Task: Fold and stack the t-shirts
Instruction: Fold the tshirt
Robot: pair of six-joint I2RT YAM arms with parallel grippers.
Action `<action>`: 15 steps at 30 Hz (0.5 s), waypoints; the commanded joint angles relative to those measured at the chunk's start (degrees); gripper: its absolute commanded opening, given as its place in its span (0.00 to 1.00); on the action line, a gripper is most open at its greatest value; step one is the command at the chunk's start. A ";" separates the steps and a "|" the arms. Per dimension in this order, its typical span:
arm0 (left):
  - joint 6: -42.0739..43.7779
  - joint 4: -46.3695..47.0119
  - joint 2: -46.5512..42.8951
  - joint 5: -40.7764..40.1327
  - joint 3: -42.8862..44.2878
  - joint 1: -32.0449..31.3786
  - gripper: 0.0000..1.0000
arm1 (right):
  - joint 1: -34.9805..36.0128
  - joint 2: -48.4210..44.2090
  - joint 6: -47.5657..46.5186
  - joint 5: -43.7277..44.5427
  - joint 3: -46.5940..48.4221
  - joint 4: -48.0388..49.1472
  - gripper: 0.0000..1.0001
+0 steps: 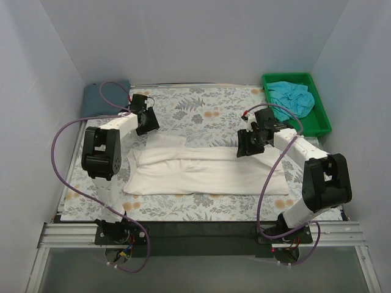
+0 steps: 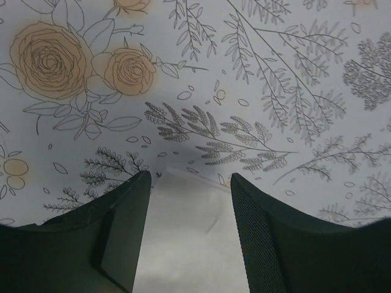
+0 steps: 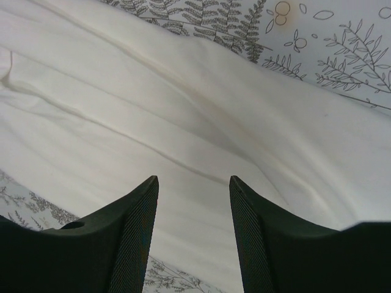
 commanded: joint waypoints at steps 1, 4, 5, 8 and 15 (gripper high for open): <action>2.14 0.90 0.39 -5.43 3.38 -0.76 0.51 | 0.69 -2.76 0.21 -2.37 -1.60 1.32 0.48; 2.84 0.55 1.80 -7.53 2.94 -2.33 0.45 | 0.86 -3.47 0.29 -2.29 -2.83 1.50 0.48; 2.93 0.64 1.97 -8.15 2.50 -2.69 0.45 | 0.87 -3.81 0.29 -2.11 -3.35 1.58 0.48; 3.19 0.55 2.06 -10.26 0.39 -4.10 0.38 | 0.87 -4.17 0.29 -2.11 -3.71 1.76 0.48; 0.73 -0.94 1.10 -11.32 -4.35 -5.33 0.16 | 0.78 -3.38 1.00 -3.86 -3.10 2.82 0.48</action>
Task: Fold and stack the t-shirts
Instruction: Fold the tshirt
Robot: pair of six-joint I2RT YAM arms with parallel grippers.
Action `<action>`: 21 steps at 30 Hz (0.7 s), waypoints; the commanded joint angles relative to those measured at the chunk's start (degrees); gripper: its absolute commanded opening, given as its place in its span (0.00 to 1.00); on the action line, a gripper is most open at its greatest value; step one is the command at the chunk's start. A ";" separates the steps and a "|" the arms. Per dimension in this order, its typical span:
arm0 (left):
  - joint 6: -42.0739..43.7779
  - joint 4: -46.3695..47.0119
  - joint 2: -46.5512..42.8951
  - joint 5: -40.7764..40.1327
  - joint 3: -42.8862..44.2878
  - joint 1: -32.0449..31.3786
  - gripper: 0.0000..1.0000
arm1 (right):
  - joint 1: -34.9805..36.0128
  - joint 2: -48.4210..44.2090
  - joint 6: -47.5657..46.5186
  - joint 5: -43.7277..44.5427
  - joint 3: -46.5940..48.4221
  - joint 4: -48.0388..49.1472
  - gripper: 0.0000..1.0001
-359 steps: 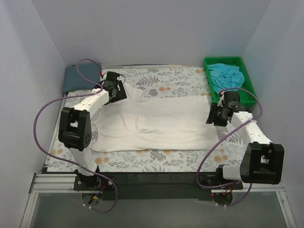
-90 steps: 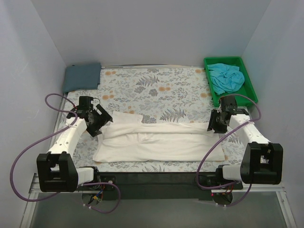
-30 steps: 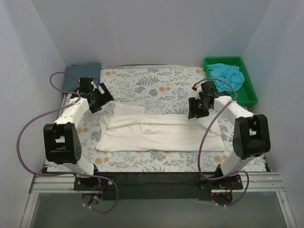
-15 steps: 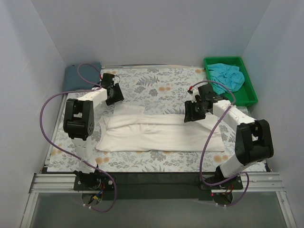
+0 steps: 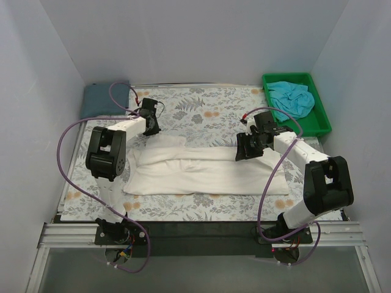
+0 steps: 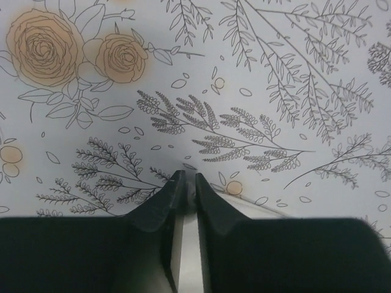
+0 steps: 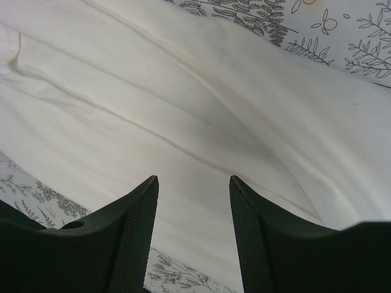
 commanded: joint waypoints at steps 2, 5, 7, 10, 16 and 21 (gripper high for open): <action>-1.04 -3.24 -1.99 -1.05 -3.27 -0.48 0.01 | 0.34 -0.86 0.58 -2.21 0.73 2.31 0.48; -0.87 -3.68 -4.88 -0.17 -2.57 -0.56 0.00 | 0.34 -0.95 0.50 -2.12 0.91 2.40 0.48; -1.22 -4.64 -7.25 0.97 -2.21 -1.00 0.00 | 0.34 -1.04 0.50 -2.03 0.99 2.32 0.48; -2.27 -7.10 -13.57 3.16 -2.56 -1.44 0.00 | 0.43 -1.39 0.50 -2.03 1.08 2.40 0.48; -4.37 -12.46 -29.66 12.90 -9.32 -1.80 0.00 | 0.34 -2.01 0.23 -1.07 1.08 2.49 0.48; -8.15 -22.29 -39.14 23.19 -15.65 -1.80 0.00 | 0.34 -1.30 0.14 -0.80 2.57 2.40 0.48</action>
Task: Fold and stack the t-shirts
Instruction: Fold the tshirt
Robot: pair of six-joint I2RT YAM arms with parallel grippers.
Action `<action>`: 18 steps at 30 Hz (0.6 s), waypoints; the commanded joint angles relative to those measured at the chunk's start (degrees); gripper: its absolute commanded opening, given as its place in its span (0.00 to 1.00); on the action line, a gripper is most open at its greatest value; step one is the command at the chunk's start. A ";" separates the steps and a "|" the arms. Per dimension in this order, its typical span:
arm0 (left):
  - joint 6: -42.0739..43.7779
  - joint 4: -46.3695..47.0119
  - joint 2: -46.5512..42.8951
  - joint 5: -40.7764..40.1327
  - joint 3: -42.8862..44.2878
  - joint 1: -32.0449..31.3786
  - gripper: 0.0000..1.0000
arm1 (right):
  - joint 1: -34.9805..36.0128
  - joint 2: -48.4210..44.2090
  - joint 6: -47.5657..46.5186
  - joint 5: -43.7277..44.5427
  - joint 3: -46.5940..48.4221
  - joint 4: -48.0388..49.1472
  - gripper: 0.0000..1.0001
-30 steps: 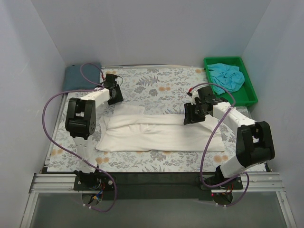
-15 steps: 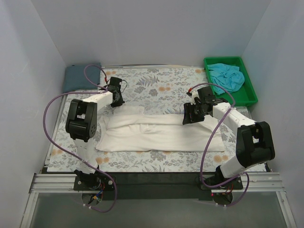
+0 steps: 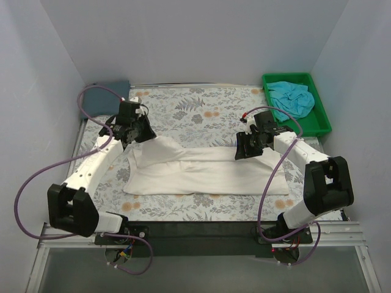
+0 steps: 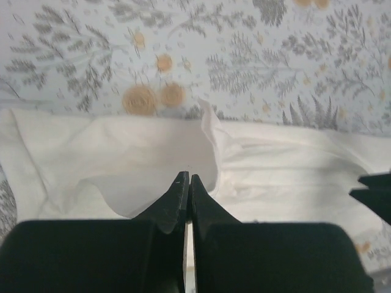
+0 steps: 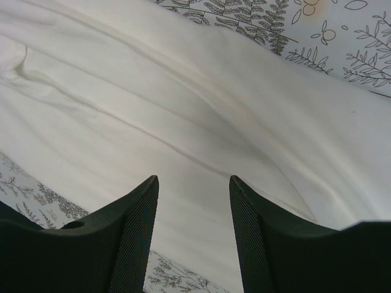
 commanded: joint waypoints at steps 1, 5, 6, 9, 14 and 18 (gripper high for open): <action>-3.50 -10.85 -4.80 10.33 -5.16 -0.11 0.00 | 0.19 -1.11 -0.01 0.05 2.97 1.18 0.48; -7.10 -16.13 -9.56 19.28 -9.73 -0.11 0.00 | 0.28 0.39 -0.27 0.23 5.17 0.92 0.48; -7.46 -18.31 -10.35 20.35 -10.35 -0.11 0.00 | 0.28 0.65 -0.36 0.14 6.21 0.74 0.48; -8.34 -22.36 -11.93 22.99 -12.90 -0.11 0.00 | 0.28 1.70 -0.71 0.23 7.36 0.48 0.48; -9.75 -25.98 -14.12 22.30 -15.98 -0.11 0.09 | 0.28 3.46 -1.06 0.23 8.86 0.12 0.47; -9.22 -27.56 -13.35 22.56 -18.44 -0.11 0.23 | 0.19 4.25 -1.15 1.72 8.86 -0.05 0.47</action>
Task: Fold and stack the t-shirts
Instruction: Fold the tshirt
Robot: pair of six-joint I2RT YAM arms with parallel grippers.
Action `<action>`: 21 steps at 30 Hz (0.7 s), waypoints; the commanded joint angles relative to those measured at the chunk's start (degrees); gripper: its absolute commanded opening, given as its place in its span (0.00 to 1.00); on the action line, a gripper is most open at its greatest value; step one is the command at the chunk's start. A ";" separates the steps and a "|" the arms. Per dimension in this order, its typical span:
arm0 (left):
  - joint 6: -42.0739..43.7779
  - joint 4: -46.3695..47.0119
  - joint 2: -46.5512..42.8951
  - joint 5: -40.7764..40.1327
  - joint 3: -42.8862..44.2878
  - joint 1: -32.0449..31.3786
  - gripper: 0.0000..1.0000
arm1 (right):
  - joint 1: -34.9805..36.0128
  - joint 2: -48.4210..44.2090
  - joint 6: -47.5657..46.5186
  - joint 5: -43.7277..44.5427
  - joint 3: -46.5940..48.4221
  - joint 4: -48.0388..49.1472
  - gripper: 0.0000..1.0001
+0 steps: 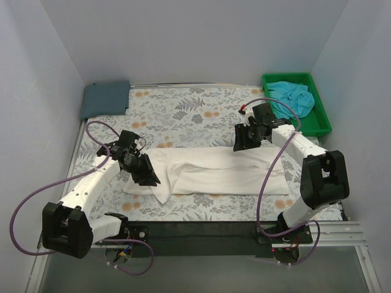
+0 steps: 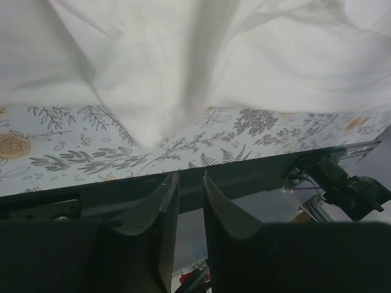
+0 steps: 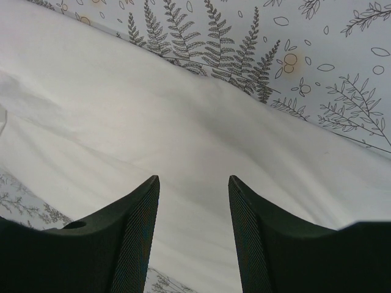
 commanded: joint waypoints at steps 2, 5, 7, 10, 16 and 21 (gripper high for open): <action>-0.13 -4.38 -0.36 1.58 -1.11 -0.11 0.23 | 0.28 1.04 -0.58 2.20 2.11 -0.16 0.47; -0.65 -5.17 -0.71 -1.39 0.99 -0.11 0.22 | 0.28 1.31 -0.32 4.75 1.93 -0.69 0.47; -1.62 -4.21 -0.88 -3.95 3.79 -0.11 0.34 | 0.19 1.31 0.12 8.00 1.41 -0.95 0.47; -3.29 -2.80 2.09 -11.41 7.31 0.06 0.58 | -0.77 1.05 1.70 12.83 1.05 -1.30 0.48; -3.55 8.96 8.34 -20.83 9.17 7.87 0.60 | -5.87 0.43 3.55 14.60 -0.18 -1.22 0.48; -3.38 18.99 16.86 -22.16 10.22 13.07 0.42 | -9.64 0.43 5.82 14.51 -0.88 -0.95 0.48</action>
